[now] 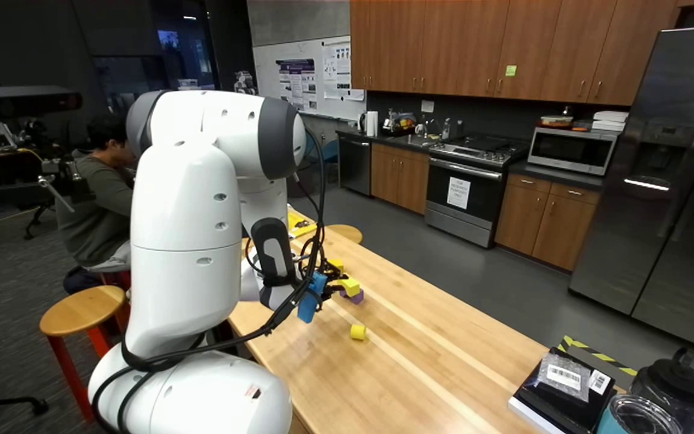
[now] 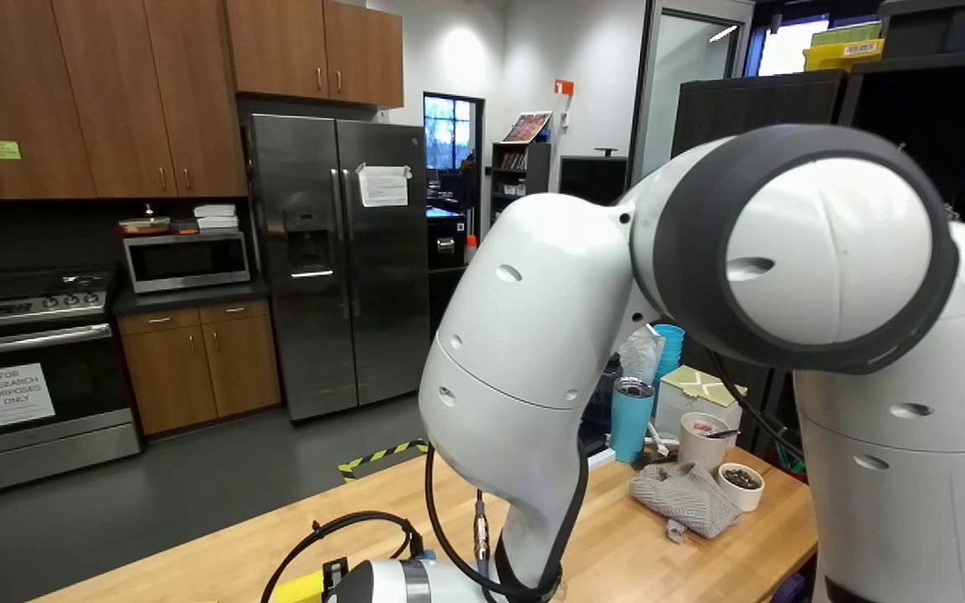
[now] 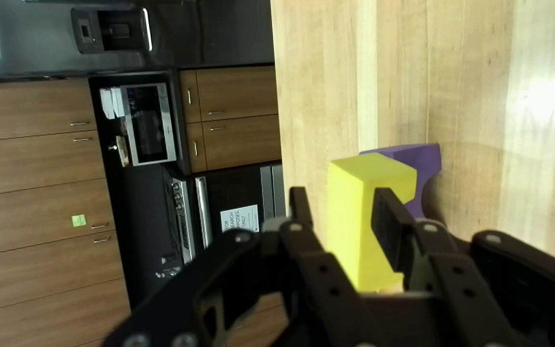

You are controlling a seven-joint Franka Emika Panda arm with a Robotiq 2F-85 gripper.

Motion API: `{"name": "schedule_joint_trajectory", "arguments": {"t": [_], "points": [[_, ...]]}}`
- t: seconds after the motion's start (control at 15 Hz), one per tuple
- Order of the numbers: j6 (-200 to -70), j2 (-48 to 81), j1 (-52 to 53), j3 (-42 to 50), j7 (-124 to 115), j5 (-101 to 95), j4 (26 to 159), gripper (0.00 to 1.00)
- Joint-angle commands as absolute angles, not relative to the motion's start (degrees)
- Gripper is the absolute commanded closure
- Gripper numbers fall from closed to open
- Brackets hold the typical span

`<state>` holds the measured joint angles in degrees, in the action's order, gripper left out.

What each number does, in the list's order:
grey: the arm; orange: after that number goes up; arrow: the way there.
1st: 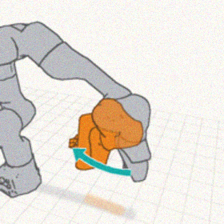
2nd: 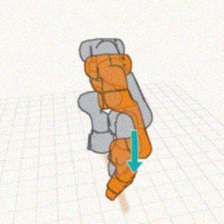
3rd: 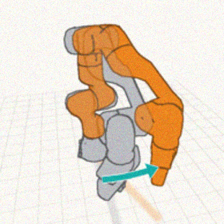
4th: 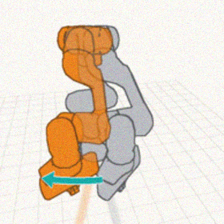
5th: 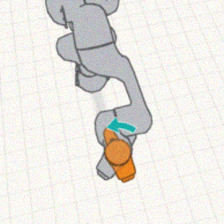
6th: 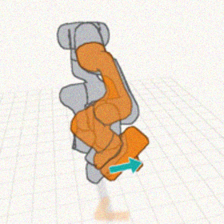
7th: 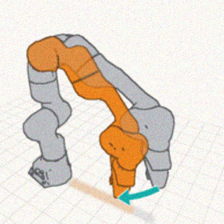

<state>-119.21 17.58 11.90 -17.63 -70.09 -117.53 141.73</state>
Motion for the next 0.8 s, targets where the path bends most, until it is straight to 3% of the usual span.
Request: {"name": "schedule_joint_trajectory", "arguments": {"t": [0.0, 0.13, 0.73], "points": [[-119.78, 16.07, 11.51, -17.42, -69.70, -118.57, 142.06, 0.92], [-119.77, 16.12, 11.48, -17.39, -69.79, -118.56, 142.02, 1.00], [-119.35, 15.71, 11.54, -17.32, -70.09, -118.53, 142.67, 1.00]]}}
